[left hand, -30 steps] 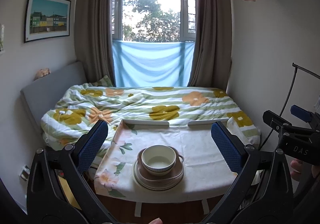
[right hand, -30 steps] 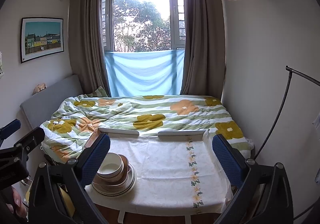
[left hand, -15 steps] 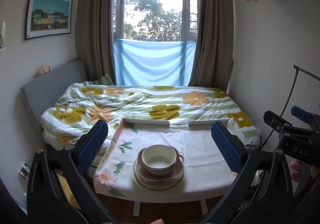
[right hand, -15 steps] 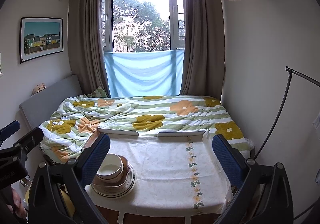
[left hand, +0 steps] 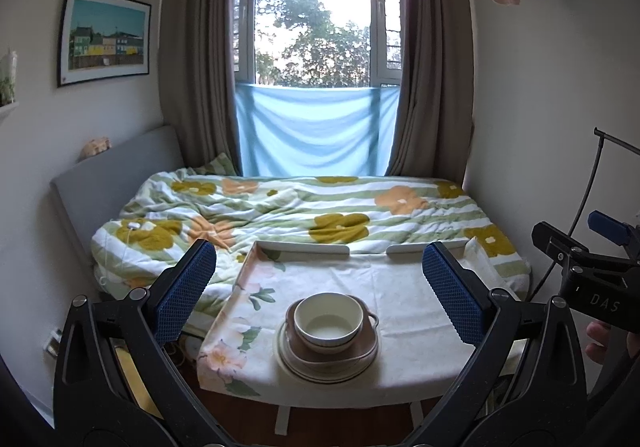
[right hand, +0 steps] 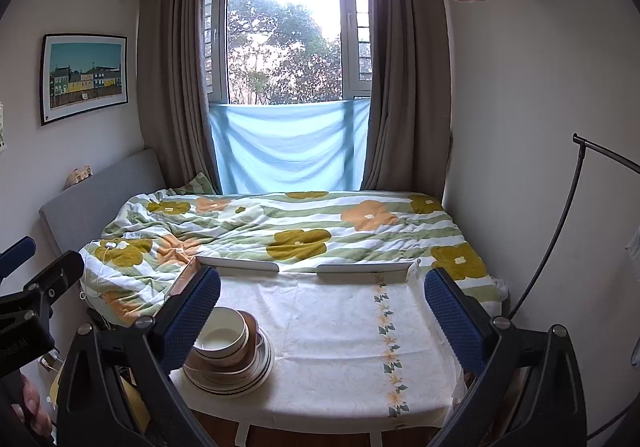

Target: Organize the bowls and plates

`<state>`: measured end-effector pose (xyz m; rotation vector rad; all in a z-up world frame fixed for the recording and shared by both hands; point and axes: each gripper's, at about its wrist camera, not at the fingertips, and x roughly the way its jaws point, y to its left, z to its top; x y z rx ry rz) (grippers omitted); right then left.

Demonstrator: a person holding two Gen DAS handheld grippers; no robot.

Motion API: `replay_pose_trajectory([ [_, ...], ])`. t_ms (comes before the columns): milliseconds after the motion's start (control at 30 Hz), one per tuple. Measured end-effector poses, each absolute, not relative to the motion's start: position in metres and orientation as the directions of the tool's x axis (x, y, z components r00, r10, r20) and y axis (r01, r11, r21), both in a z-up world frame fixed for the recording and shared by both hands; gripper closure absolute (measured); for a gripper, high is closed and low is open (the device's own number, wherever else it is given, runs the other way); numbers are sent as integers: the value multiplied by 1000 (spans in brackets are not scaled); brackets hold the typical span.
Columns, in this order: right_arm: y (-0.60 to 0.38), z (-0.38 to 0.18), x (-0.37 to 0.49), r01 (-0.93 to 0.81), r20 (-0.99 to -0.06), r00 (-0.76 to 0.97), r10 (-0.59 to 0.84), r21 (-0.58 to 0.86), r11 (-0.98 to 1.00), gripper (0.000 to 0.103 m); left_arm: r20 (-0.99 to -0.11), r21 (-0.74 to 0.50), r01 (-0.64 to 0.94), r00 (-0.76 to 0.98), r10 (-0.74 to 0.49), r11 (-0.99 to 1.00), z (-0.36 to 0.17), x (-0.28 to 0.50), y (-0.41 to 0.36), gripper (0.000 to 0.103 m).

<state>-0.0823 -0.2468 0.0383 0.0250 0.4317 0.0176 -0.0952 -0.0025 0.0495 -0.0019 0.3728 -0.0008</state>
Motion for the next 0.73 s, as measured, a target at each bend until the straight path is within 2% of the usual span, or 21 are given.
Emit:
replay_pose_trajectory([
  [733, -240, 36, -71, -14, -432, 901, 25, 29, 999, 1, -380, 6, -61, 923, 58, 998, 45, -79, 7, 0],
])
